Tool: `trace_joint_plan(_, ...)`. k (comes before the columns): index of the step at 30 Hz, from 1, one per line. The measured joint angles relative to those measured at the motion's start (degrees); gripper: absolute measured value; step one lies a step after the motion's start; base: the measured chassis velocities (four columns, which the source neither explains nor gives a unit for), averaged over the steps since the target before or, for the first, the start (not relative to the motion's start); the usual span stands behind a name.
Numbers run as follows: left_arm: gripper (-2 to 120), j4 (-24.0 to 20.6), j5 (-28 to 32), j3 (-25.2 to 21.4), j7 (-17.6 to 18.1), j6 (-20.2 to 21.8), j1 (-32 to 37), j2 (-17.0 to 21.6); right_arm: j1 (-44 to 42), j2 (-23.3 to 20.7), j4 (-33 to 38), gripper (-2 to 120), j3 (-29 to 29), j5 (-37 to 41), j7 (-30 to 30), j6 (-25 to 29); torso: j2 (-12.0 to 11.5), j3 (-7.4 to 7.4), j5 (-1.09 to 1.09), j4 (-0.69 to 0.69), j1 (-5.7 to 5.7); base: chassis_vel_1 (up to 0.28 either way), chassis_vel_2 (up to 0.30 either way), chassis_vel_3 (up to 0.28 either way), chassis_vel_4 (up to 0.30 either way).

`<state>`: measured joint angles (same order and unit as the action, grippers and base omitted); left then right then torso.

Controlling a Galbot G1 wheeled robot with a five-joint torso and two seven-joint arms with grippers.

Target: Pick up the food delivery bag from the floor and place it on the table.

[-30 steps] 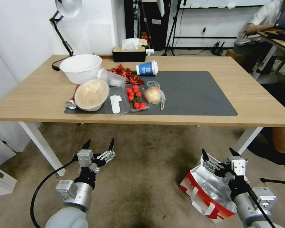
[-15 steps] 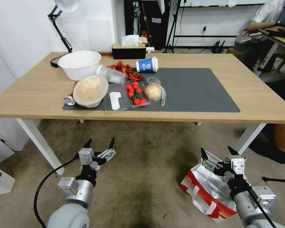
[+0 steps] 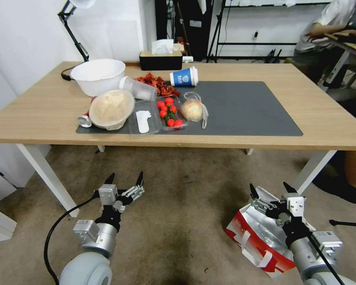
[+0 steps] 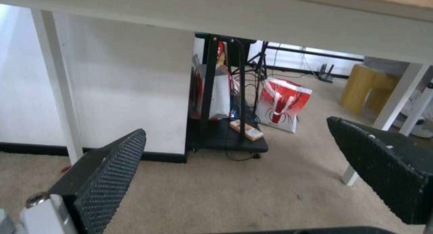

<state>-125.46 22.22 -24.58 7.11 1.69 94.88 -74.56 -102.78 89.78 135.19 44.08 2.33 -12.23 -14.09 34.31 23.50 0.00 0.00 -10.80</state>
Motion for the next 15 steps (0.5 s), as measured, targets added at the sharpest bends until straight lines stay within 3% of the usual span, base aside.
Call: trace_joint_plan(15,100,1.31,-0.19,-0.26,-0.21,-0.21,-0.62,-0.09,0.36,0.04,-0.74,100,-0.2,-0.54,0.49,0.05,-3.84,-2.37,0.0,0.0,1.46,0.0,0.0,0.0,0.0)
